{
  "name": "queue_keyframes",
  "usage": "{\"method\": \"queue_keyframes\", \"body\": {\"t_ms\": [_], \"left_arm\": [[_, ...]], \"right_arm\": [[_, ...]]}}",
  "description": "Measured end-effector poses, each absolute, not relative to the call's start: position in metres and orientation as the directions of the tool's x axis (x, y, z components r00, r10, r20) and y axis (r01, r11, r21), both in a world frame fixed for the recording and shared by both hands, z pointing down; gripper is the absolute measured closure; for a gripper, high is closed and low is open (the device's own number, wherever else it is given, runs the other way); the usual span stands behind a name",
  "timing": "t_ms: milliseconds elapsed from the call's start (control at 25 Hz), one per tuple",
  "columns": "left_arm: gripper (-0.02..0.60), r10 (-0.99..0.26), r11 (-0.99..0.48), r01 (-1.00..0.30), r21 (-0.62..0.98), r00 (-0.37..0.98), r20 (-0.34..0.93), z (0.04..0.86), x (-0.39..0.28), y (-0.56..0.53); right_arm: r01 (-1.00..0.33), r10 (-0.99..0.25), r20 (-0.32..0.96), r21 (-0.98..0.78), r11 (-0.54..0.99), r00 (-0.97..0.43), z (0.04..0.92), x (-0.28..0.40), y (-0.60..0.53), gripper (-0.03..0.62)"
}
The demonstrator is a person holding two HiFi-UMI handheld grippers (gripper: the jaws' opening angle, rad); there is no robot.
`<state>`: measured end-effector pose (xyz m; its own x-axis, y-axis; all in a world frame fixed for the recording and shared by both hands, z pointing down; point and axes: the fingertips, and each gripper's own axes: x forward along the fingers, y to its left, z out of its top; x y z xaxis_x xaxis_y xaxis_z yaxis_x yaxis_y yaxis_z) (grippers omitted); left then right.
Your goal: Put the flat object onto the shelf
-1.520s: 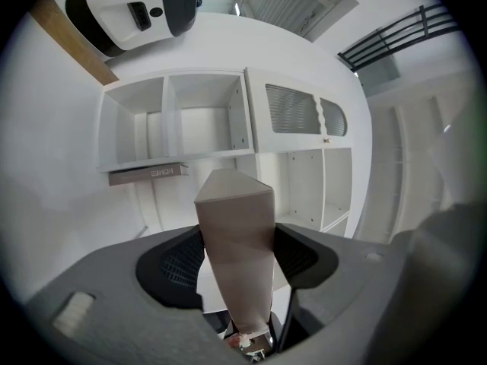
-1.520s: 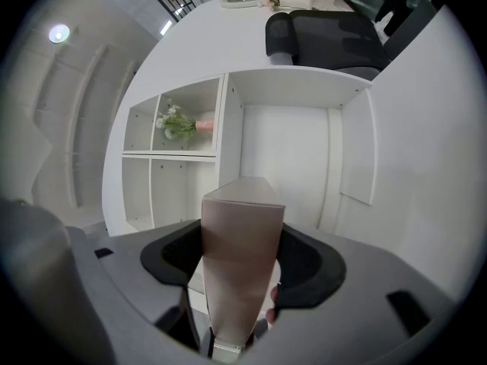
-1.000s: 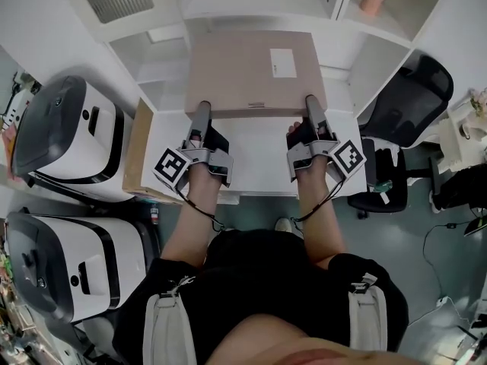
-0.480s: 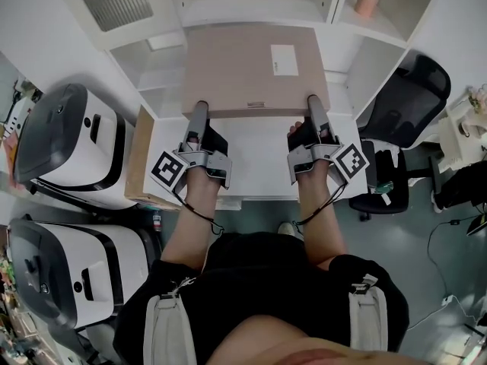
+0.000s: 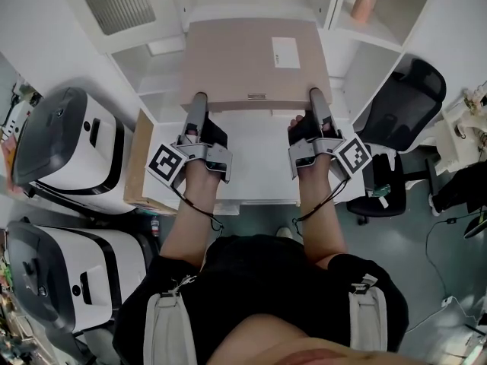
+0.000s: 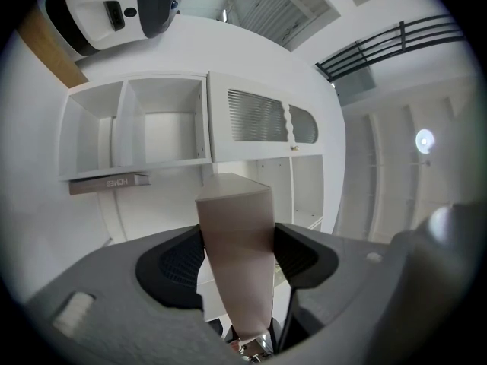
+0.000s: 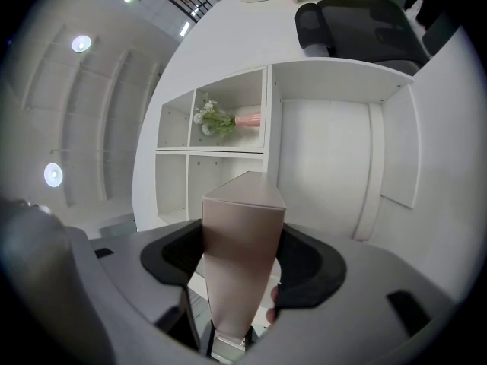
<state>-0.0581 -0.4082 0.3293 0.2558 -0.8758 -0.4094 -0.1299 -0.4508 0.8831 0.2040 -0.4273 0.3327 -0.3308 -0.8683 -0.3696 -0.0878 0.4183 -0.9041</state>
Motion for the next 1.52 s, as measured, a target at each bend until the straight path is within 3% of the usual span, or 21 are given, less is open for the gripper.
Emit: {"method": "queue_keyframes", "body": {"t_ms": [480,800,1520], "left_arm": [[0.288,-0.852,-0.5,-0.123,0.857,0.245,-0.462,0.298,-0.057,-0.421],[0.288,-0.898,-0.407,-0.139,0.903,0.243,-0.367,0.284,-0.055,-0.472],[0.29,-0.898,-0.41,-0.165,0.897,0.247,-0.365,0.283,-0.056,-0.492]], "right_arm": [[-0.089,-0.853,-0.407,-0.885,0.456,-0.328,0.299,0.208,-0.439,0.307],[-0.066,-0.877,-0.362,-0.914,0.401,-0.317,0.286,0.21,-0.489,0.307],[-0.079,-0.878,-0.332,-0.922,0.38,-0.345,0.286,0.207,-0.51,0.306]]}}
